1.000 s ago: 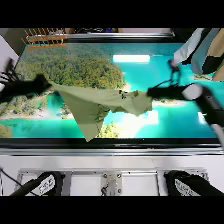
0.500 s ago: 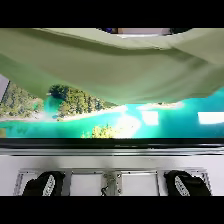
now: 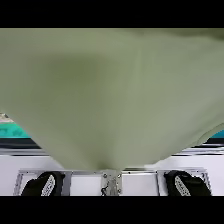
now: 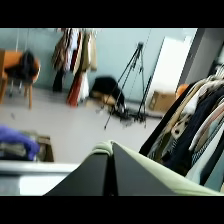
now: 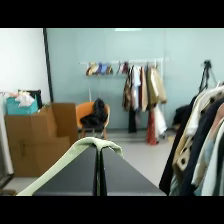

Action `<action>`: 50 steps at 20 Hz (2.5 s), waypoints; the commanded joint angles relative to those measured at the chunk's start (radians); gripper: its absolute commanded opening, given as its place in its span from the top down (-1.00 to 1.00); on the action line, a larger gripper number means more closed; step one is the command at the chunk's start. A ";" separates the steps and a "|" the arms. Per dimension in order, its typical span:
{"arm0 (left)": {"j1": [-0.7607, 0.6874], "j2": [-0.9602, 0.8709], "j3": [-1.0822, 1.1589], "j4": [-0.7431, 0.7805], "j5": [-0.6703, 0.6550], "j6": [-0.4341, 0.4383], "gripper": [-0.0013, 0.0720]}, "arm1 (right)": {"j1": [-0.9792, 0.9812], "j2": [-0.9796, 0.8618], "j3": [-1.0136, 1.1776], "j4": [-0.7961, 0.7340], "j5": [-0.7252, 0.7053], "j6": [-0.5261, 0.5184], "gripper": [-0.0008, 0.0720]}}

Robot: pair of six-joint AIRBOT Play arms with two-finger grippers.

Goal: Fold the clothes and pants, and hang the long-sleeved shirts on hangers.

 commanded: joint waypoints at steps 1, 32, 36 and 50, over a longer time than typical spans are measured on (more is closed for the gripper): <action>-0.002 -0.217 0.006 0.011 -0.111 0.002 0.95 | 0.002 -0.177 0.002 0.057 -0.012 0.020 0.95; -0.669 -0.304 -1.075 0.795 -0.090 -0.249 -0.88 | -0.209 -0.008 -0.993 0.144 0.299 -0.127 -0.80; -0.859 -0.343 -1.149 0.990 -0.082 -0.359 -0.88 | -0.209 0.015 -0.993 0.144 0.301 -0.127 -0.80; -0.755 -0.513 -1.057 1.019 -0.063 -0.497 0.95 | -0.264 0.015 -1.040 0.061 0.470 -0.123 -0.80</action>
